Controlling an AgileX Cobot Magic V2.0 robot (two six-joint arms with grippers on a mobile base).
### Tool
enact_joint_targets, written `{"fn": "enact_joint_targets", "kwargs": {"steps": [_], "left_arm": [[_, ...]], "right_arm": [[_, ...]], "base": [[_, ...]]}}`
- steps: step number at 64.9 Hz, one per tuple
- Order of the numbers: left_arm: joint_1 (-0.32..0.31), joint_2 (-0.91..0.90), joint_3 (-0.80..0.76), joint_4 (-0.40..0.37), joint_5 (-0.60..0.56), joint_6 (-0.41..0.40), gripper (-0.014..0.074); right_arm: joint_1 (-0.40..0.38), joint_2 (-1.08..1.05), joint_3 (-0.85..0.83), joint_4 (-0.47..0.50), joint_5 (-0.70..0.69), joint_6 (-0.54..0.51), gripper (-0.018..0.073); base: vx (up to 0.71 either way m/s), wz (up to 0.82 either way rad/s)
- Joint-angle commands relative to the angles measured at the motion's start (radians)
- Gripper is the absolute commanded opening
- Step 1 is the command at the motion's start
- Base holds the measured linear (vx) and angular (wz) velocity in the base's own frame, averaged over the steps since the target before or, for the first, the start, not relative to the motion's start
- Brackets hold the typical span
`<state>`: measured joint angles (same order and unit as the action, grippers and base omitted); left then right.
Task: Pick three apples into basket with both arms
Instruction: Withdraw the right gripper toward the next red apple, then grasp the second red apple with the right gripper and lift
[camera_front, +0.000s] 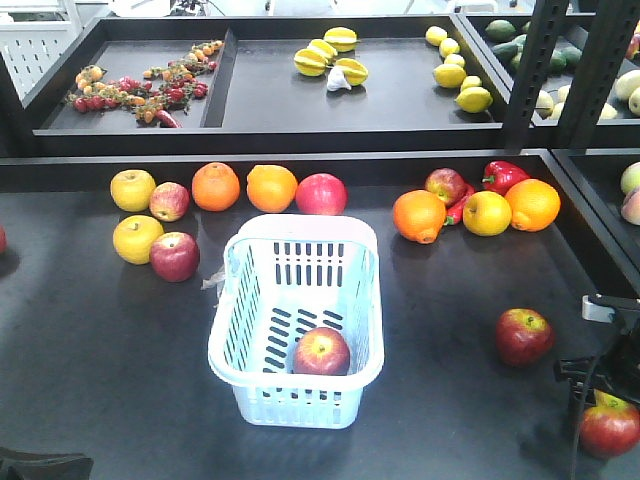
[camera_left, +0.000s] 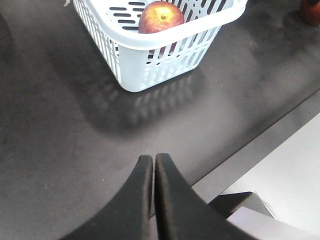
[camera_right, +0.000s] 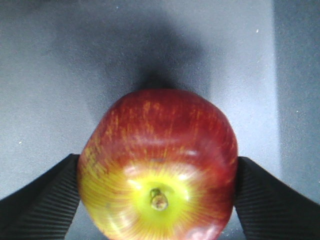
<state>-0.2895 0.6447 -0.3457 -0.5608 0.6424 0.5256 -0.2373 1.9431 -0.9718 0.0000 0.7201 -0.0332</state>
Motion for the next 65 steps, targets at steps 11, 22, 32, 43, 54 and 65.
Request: {"fn": "enact_joint_targets", "kwargs": {"steps": [11,22,32,43,54,65], "left_arm": [[-0.001,-0.005,-0.024,-0.033,-0.048,-0.007,-0.0006],[-0.001,-0.005,-0.024,-0.033,-0.048,-0.007,-0.0006],[-0.001,-0.005,-0.024,-0.033,-0.048,-0.007,-0.0006],[-0.001,-0.005,-0.024,-0.033,-0.048,-0.007,-0.0006],[-0.001,-0.005,-0.024,-0.033,-0.048,-0.007,-0.0006],[-0.001,-0.005,-0.024,-0.033,-0.049,-0.007,-0.0006]], "right_arm": [[-0.002,-0.154,-0.022,0.091,0.054,-0.078,0.0133],[-0.002,-0.315,-0.022,0.207,0.084,-0.149,0.0115],[0.019,-0.481,-0.022,0.426,0.128,-0.299,0.0116],[0.13,-0.602,-0.022,0.721,0.119,-0.461,0.0116],[0.299,-0.607,-0.022,0.904,0.058,-0.537,0.0116],[0.478,-0.545,-0.022,0.93,-0.086,-0.538,0.0116]], "base": [[0.0,0.0],[0.0,0.0],[0.0,0.0],[0.0,0.0],[0.0,0.0],[0.0,0.0]]}}
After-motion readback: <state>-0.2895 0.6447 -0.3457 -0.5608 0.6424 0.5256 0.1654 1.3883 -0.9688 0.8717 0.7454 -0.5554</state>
